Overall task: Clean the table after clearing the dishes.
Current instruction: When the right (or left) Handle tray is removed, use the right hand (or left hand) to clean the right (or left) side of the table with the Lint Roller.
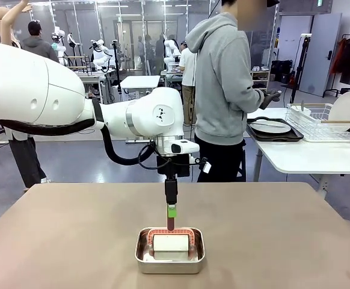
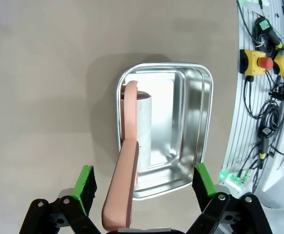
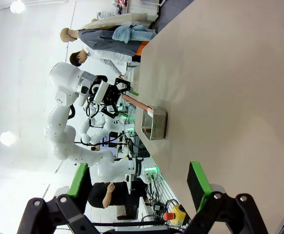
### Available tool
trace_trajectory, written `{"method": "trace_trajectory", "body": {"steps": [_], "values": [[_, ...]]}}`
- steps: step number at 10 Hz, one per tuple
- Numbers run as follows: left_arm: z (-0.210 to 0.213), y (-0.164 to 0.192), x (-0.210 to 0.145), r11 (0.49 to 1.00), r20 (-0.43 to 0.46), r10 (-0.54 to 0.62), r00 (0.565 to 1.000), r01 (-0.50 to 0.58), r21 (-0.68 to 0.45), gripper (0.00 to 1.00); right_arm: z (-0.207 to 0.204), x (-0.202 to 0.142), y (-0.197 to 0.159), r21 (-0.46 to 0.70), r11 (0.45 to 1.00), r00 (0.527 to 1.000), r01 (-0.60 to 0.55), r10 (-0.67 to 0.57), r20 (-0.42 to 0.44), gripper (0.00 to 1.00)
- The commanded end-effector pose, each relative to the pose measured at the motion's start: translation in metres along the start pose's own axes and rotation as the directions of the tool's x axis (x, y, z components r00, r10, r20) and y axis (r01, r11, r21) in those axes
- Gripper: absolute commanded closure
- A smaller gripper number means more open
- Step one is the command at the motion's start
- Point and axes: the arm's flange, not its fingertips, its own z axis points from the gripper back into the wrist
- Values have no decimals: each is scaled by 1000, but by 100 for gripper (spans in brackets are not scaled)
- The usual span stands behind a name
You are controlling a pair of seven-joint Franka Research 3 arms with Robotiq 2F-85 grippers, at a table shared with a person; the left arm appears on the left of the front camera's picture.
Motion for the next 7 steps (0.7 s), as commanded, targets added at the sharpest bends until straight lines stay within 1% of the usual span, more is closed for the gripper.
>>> {"method": "trace_trajectory", "body": {"steps": [1, 2, 3, 4, 5, 6, 7], "values": [[0, 4, -2, 999, -38, 33, 999, -34, -6, 0, -1, -1, 5, 4, 1000, 1000, -8, 8, -2, 0], [-2, 6, -3, 1000, -29, 16, 999, -17, -8, 0, -1, -1, 5, 4, 1000, 1000, -8, 8, -2, 0], [-3, 7, -4, 1000, -22, 9, 1000, -8, 5, 6, -1, -1, 5, 4, 1000, 1000, -8, 8, -2, 0], [-3, 7, -4, 1000, -21, 8, 1000, -8, 7, 19, -1, -1, 5, 4, 1000, 1000, -8, 8, -2, 0], [-3, 7, -6, 1000, -19, 14, 1000, -13, 5, 25, -1, -1, 5, 4, 1000, 1000, -8, 8, -2, 0], [-2, 7, -6, 1000, -17, 15, 1000, -15, -5, 38, -1, -1, 5, 4, 1000, 1000, -8, 8, -2, 0], [-4, 7, -6, 1000, -18, 13, 1000, -13, -5, 44, -1, -1, 5, 4, 1000, 1000, -8, 8, -2, 0]]}}
